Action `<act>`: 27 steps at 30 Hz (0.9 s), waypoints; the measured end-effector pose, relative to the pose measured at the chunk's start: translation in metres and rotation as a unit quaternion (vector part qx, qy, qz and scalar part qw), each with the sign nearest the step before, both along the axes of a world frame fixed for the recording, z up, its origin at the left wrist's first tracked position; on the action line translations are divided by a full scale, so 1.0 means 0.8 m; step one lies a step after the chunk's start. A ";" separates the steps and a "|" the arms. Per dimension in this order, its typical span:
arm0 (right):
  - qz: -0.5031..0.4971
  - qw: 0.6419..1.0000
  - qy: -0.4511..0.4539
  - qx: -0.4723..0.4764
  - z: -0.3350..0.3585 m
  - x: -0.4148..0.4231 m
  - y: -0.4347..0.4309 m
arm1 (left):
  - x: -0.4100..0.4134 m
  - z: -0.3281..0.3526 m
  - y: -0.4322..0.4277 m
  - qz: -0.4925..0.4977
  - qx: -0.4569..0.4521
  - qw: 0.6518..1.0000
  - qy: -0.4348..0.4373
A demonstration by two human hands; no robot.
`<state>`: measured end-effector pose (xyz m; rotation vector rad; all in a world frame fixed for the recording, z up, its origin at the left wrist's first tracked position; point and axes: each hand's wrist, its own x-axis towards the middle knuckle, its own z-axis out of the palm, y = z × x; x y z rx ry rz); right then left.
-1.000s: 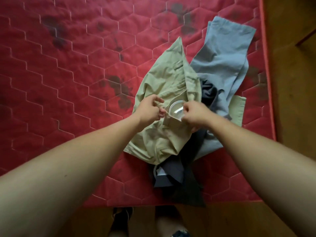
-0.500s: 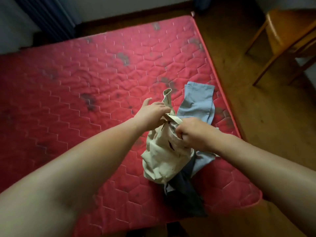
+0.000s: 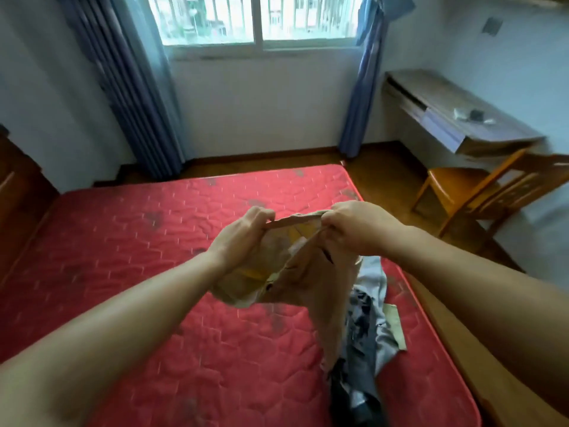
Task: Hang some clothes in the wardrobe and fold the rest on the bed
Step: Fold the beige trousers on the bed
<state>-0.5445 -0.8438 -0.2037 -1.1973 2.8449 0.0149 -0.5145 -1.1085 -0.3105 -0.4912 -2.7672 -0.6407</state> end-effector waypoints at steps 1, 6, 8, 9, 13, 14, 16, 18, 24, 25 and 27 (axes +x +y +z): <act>-0.002 1.000 0.011 -0.008 0.017 0.004 -0.015 | 0.017 0.006 -0.014 -0.001 -0.022 1.000 0.000; -0.049 0.994 0.058 -0.073 0.093 0.017 -0.059 | 0.092 0.007 -0.077 -0.004 -0.006 0.995 -0.103; -0.058 0.991 0.065 -0.106 0.123 0.018 -0.070 | 0.109 0.003 -0.094 -0.007 -0.051 0.986 -0.159; -0.057 0.988 0.075 -0.120 0.138 0.019 -0.075 | 0.115 0.007 -0.103 0.002 -0.067 0.981 -0.181; -0.038 0.975 0.126 -0.180 0.195 0.021 -0.101 | 0.115 0.035 -0.127 0.010 -0.113 0.980 -0.164; -0.034 0.972 0.140 -0.186 0.208 0.021 -0.107 | 0.114 0.044 -0.129 0.005 -0.110 0.984 -0.143; -0.033 0.970 0.153 -0.187 0.227 0.022 -0.115 | 0.111 0.060 -0.134 0.010 -0.067 0.991 -0.112; -0.037 0.971 0.154 -0.181 0.239 0.023 -0.117 | 0.104 0.080 -0.146 0.022 -0.010 0.997 -0.075; -0.080 0.971 0.150 -0.169 0.260 0.020 -0.106 | 0.095 0.176 -0.239 0.084 0.020 0.996 0.004; -0.089 0.971 0.154 -0.162 0.266 0.019 -0.105 | 0.097 0.201 -0.254 0.098 0.018 0.995 0.023; -0.108 0.967 0.166 -0.158 0.280 0.017 -0.103 | 0.100 0.259 -0.280 0.128 0.027 0.988 0.076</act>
